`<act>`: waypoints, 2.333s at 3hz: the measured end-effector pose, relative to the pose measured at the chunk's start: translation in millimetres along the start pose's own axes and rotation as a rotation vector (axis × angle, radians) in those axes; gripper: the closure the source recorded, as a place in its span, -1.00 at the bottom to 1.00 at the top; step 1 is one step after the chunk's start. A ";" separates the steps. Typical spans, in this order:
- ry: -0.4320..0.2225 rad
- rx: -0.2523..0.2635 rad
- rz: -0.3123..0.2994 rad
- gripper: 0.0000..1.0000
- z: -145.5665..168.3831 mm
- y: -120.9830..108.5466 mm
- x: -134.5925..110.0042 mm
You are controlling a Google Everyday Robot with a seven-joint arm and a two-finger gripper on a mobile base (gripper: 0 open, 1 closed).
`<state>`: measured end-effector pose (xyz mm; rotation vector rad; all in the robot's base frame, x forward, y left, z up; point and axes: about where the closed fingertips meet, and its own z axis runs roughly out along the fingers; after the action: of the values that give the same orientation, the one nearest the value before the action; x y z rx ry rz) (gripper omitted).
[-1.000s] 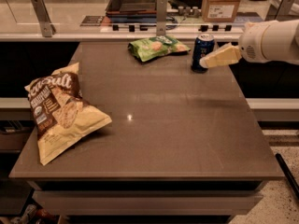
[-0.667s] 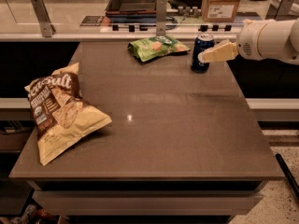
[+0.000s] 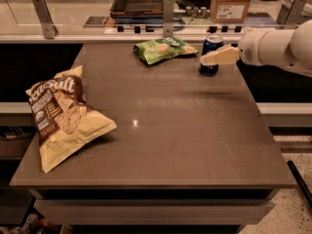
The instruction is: Move pepsi can near brown chip bag
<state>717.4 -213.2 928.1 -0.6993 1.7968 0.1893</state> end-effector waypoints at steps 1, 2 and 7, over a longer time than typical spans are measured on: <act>-0.032 -0.023 0.045 -1.00 10.7 1.7 8.3; -0.072 -0.040 0.067 -1.00 18.4 3.4 9.1; -0.177 -0.120 0.089 -1.00 60.6 8.2 3.7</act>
Offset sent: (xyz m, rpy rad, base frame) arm 0.0164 0.0076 -0.0180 0.1525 -0.0355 0.0403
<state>761.8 -180.0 902.1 -0.6657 1.6581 0.4094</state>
